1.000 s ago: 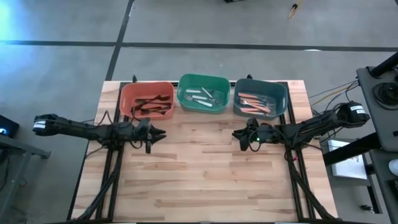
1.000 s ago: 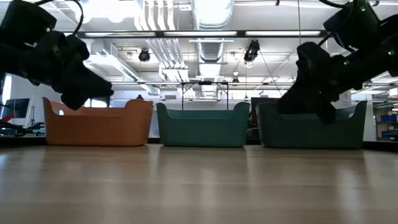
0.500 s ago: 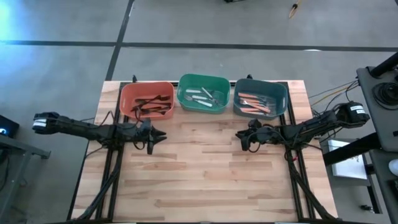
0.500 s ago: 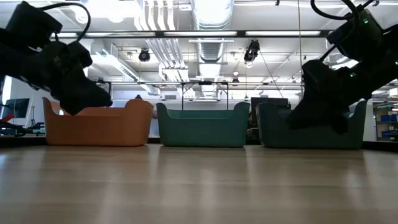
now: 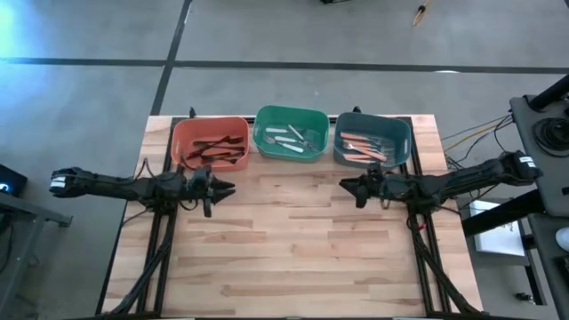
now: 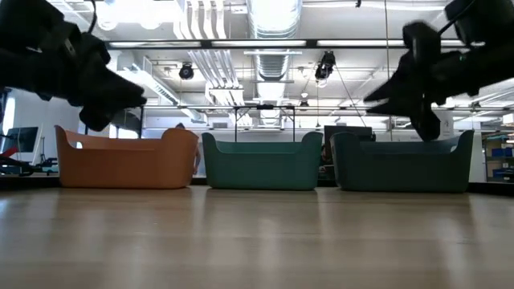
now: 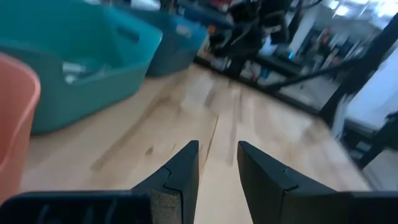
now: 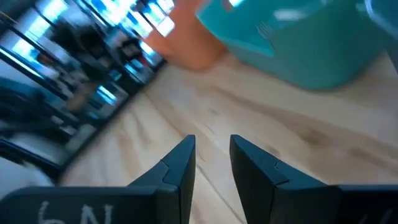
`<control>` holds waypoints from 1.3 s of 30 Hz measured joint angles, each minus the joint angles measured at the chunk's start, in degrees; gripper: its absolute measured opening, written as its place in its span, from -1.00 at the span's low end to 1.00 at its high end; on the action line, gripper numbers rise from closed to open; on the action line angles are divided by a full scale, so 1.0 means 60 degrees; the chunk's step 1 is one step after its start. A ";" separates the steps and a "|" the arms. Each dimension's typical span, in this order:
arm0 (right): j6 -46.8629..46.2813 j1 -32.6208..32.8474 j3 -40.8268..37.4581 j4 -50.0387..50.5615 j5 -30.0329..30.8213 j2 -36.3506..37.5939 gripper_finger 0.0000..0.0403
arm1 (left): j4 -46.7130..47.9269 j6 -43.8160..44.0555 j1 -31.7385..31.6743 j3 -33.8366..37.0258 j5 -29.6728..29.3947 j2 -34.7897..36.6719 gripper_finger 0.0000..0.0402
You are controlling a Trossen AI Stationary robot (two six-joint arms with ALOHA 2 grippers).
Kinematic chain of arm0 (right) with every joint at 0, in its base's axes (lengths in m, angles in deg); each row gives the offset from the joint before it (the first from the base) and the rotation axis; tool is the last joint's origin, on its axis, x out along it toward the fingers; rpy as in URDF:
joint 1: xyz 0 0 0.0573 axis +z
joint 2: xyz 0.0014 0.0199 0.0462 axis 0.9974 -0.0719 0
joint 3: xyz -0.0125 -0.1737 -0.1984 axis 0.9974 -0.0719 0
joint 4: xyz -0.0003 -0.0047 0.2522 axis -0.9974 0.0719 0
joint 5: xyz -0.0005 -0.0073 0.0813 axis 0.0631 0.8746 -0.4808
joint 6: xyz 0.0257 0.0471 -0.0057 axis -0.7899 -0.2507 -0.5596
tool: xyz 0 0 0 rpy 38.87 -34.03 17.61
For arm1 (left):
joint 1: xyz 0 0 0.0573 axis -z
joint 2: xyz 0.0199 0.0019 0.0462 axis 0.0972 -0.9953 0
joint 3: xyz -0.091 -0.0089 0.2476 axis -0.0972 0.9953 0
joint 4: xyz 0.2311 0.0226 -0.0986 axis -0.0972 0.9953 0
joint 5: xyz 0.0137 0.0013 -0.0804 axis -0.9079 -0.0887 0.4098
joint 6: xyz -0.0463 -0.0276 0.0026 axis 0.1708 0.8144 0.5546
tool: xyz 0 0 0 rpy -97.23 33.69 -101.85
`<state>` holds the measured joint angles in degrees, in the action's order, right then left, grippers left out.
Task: Sort silverware by color (type)
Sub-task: Return to Home Position
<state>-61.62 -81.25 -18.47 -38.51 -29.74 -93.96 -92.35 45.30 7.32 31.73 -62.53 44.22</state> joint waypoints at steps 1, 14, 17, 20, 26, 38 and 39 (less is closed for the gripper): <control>-0.0005 0.0000 -0.0001 -0.0019 0.0000 0.0317 -0.55 | -0.0007 0.0000 0.0000 0.0000 0.0000 0.0209 -0.54; -0.0015 -0.0007 -0.0628 -0.0021 0.0000 0.2698 -0.60 | 0.0003 0.0000 0.0000 0.0000 0.0001 0.2524 -0.54; -0.0015 -0.0007 -0.1348 -0.0028 0.0000 0.2955 -0.58 | -0.0002 0.0000 0.0000 0.0000 0.0000 0.2923 -0.54; -0.0105 0.0000 -0.1553 0.1325 -0.0005 0.3097 -0.57 | 0.0011 0.0001 -0.0004 0.0000 0.0001 0.3230 -0.54; 0.0135 0.0019 -0.1560 0.2959 -0.0164 0.3399 -0.57 | 0.0006 0.0004 -0.0007 0.0000 -0.0003 0.3574 -0.54; 0.0154 0.0022 -0.1560 0.2708 -0.0215 0.4084 -0.60 | 0.0034 0.0004 -0.0007 0.0004 0.0005 0.3360 -0.54; 0.0157 0.0022 -0.1560 0.2708 -0.0215 0.4077 -0.59 | 0.0037 0.0004 -0.0007 0.0004 0.0006 0.3324 -0.54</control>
<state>-60.68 -81.12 -27.83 -22.26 -31.03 -69.50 -92.13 45.33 7.27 31.75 -62.50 64.17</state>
